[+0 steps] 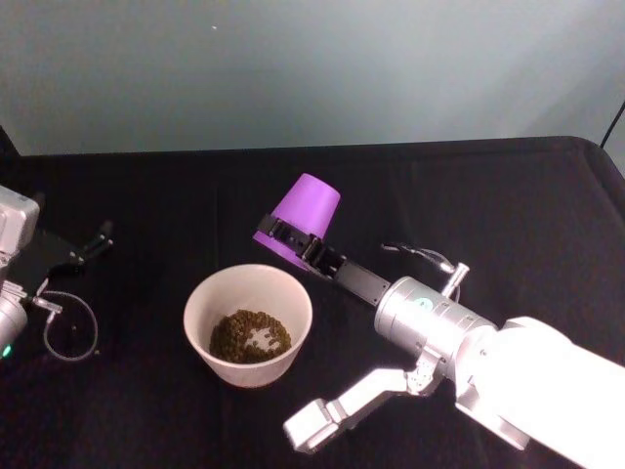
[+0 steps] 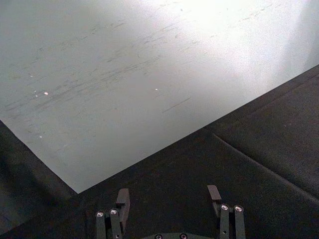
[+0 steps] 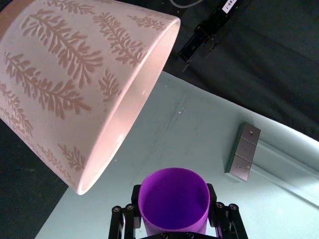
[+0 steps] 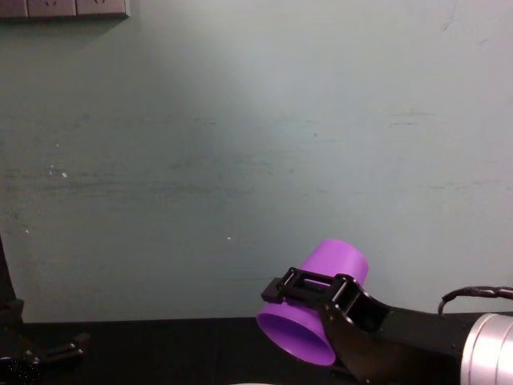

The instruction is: Pick up the cup and pour the mung beans from the cup into the bowl.

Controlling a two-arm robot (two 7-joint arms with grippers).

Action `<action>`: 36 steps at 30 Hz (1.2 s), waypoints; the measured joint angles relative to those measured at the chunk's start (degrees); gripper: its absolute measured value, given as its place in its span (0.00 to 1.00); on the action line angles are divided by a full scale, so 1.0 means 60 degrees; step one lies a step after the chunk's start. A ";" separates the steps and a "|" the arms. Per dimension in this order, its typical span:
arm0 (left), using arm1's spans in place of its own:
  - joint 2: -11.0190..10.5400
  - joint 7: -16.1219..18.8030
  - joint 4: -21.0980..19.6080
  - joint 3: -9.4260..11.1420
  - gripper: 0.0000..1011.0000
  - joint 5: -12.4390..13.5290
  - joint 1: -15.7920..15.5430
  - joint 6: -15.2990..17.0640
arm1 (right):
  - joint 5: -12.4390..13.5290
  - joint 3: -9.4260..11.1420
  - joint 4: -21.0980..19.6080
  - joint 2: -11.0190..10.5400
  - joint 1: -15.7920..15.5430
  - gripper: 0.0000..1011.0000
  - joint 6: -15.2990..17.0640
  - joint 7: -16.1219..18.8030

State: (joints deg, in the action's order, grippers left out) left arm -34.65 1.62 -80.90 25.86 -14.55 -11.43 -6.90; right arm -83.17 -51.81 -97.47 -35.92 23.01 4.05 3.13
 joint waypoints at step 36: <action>0.0000 0.0000 0.0000 0.0000 1.00 0.0000 0.0000 -0.0001 | 0.9041 0.3730 0.1125 0.0998 -0.0965 0.73 -0.1956 0.1163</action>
State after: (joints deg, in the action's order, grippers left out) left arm -34.65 1.62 -80.90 25.86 -14.55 -11.43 -6.91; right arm -28.92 -29.43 -90.73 -29.93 17.22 -7.68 10.11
